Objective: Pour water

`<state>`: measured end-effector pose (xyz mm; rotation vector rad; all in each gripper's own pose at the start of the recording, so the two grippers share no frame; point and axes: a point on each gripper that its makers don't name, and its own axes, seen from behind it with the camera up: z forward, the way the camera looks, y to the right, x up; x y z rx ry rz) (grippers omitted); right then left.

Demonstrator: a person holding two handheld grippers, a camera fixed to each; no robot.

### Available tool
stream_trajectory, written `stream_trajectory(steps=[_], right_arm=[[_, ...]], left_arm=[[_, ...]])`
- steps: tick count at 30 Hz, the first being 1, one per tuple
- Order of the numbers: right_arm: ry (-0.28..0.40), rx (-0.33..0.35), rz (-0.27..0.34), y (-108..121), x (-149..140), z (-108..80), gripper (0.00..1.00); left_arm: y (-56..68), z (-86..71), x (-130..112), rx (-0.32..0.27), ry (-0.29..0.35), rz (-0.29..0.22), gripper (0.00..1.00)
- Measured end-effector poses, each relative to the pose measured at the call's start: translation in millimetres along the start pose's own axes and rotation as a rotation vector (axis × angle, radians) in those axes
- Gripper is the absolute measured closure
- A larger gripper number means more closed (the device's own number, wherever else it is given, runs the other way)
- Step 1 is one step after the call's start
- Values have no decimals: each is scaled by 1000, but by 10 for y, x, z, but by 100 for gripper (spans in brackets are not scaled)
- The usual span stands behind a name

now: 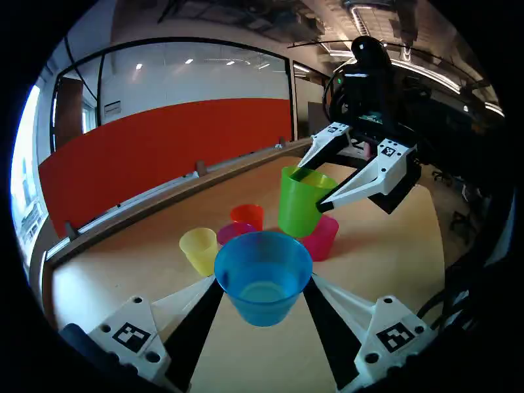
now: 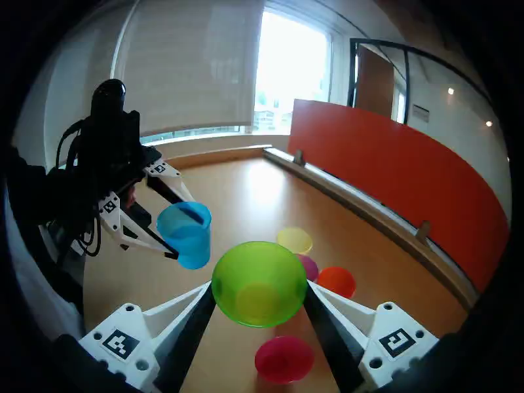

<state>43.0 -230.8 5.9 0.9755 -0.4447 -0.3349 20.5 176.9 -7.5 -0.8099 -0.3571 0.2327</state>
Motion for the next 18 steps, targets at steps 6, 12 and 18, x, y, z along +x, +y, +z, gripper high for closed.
stream_trajectory(steps=[6, 12, 18], right_arm=[[46, -16, 3, -4, 124, -147, 8], [80, -27, 3, -21, 199, -260, 8], [113, -43, -6, -31, 260, -336, 8]], left_arm=[[7, -83, 157, 17, 48, -9, 17], [18, -137, 250, 30, 73, -7, 17], [25, -173, 338, 37, 99, -18, 17]])
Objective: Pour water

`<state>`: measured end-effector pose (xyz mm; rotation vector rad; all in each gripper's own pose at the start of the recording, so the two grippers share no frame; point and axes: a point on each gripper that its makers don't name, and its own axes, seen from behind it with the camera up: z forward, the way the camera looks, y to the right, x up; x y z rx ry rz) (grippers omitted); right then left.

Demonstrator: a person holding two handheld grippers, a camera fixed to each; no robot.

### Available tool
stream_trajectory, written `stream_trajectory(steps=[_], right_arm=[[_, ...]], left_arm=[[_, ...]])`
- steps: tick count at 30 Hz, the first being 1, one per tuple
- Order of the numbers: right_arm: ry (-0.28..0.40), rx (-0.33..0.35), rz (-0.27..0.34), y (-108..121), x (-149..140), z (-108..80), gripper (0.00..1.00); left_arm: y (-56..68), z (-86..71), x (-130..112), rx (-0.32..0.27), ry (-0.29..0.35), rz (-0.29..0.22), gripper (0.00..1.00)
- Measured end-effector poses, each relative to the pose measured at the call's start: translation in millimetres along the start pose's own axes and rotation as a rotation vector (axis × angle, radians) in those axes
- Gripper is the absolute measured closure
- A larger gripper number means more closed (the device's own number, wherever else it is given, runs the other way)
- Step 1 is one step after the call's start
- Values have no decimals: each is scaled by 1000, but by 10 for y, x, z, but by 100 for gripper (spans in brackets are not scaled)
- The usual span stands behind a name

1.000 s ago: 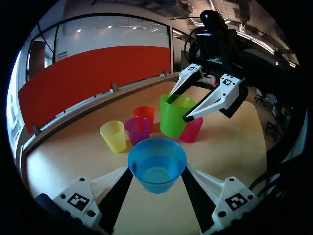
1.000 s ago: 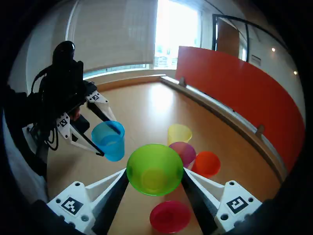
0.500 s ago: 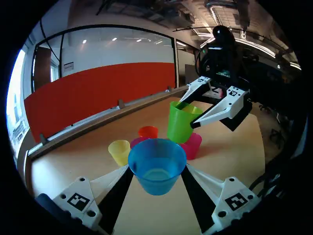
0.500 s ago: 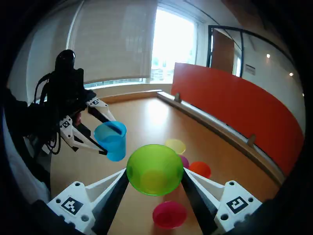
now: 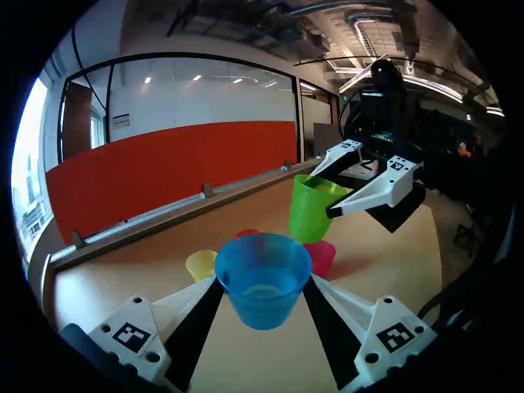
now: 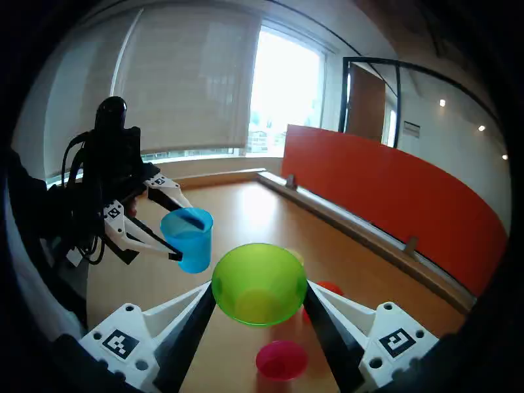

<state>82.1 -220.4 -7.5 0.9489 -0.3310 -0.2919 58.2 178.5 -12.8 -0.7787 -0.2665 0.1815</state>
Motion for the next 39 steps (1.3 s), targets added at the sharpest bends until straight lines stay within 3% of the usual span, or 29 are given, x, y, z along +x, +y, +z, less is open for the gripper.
stream_trajectory(steps=[21, 39], right_arm=[[169, -28, 28, -26, 316, -125, 7], [268, -25, 55, 3, 453, -168, 8]], left_arm=[[45, -49, 212, 4, 58, -7, 17], [28, -32, 331, 4, 87, 0, 17]])
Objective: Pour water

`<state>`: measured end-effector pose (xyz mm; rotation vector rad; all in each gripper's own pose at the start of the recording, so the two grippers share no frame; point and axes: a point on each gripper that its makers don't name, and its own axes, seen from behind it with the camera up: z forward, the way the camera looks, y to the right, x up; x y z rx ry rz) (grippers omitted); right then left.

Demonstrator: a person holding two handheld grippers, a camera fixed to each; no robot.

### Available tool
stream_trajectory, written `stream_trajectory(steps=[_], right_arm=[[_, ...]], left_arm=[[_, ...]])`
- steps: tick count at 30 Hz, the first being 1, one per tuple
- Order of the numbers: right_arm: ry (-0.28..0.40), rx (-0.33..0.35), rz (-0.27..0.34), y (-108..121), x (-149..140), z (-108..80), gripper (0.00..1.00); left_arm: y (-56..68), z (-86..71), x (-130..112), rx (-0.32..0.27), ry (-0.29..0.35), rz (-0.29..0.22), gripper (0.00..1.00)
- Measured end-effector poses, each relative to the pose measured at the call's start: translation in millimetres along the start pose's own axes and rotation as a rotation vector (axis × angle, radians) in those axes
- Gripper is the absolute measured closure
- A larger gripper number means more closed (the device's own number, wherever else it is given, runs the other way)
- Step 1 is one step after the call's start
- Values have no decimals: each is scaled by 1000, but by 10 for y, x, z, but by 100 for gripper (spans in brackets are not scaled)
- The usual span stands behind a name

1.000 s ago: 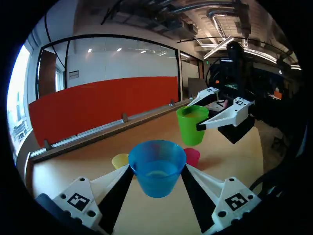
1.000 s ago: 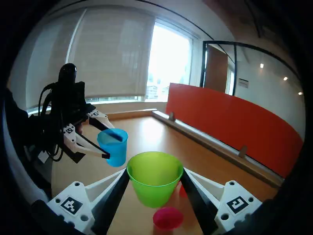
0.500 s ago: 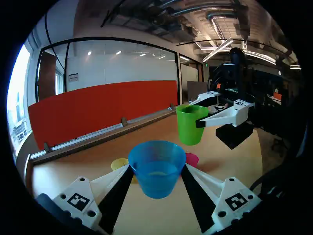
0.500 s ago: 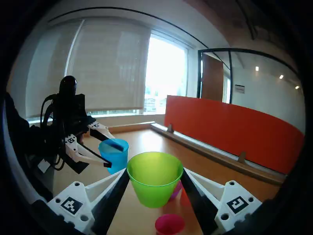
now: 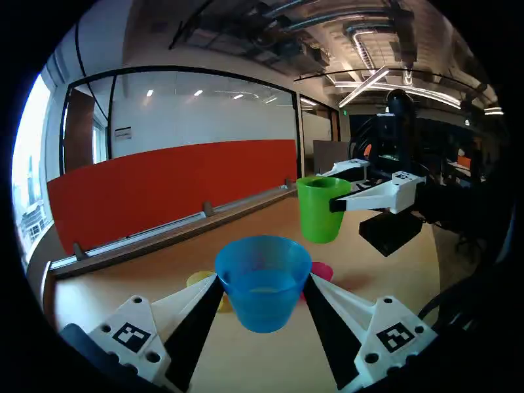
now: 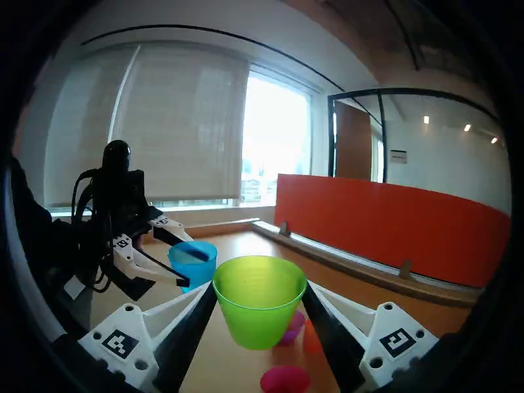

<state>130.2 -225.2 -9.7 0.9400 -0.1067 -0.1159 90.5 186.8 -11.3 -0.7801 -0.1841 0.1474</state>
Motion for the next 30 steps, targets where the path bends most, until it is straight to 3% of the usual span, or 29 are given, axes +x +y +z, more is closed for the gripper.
stream_trajectory(steps=[20, 30], right_arm=[[0, 4, 12, 27, -31, 47, 7], [3, 11, 12, 21, -44, 67, 8]], left_arm=[[-70, 18, 231, 0, 115, -46, 17], [-63, 27, 307, -7, 135, -31, 17]])
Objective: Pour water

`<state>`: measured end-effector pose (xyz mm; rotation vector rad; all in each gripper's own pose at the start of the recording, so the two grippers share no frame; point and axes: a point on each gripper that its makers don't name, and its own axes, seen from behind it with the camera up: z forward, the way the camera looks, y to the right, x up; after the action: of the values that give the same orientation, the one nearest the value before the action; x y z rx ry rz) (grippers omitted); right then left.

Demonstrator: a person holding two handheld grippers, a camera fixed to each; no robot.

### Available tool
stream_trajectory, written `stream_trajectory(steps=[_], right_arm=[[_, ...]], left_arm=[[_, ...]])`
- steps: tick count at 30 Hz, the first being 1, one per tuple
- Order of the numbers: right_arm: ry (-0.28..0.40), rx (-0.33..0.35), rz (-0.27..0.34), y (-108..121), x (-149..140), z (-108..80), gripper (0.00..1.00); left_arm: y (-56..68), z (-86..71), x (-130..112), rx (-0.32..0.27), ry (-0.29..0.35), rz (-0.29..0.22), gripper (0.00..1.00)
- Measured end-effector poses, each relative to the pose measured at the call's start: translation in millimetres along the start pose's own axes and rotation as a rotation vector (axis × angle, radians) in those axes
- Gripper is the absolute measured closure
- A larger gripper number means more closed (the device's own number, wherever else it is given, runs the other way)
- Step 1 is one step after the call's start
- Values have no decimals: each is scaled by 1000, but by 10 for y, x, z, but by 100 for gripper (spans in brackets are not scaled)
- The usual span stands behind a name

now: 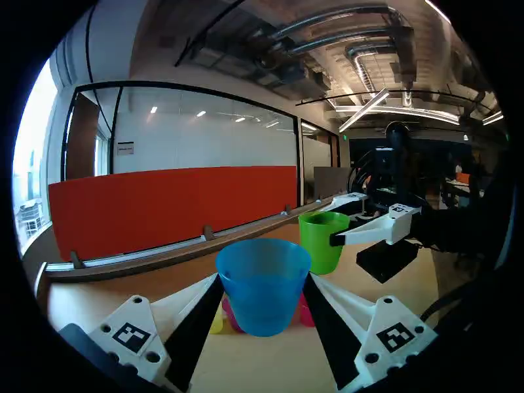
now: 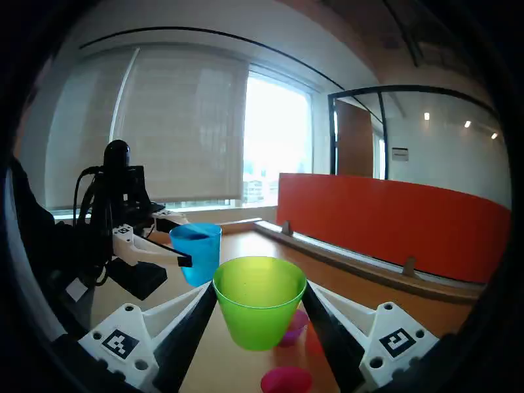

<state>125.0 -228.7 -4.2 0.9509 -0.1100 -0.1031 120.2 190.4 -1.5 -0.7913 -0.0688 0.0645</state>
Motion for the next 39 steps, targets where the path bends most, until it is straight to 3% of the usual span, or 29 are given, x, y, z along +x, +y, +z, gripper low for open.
stream_trajectory(steps=[8, 23, 39], right_arm=[[14, -6, -6, 29, -15, -1, 8], [12, 37, 30, -59, -76, 6, 7], [-14, 85, 19, -232, -249, 58, 8]], left_arm=[[2, 15, 31, -2, 11, 2, 17], [-123, 36, 157, 22, 16, 33, 17], [-137, 68, 258, 38, 29, 157, 17]])
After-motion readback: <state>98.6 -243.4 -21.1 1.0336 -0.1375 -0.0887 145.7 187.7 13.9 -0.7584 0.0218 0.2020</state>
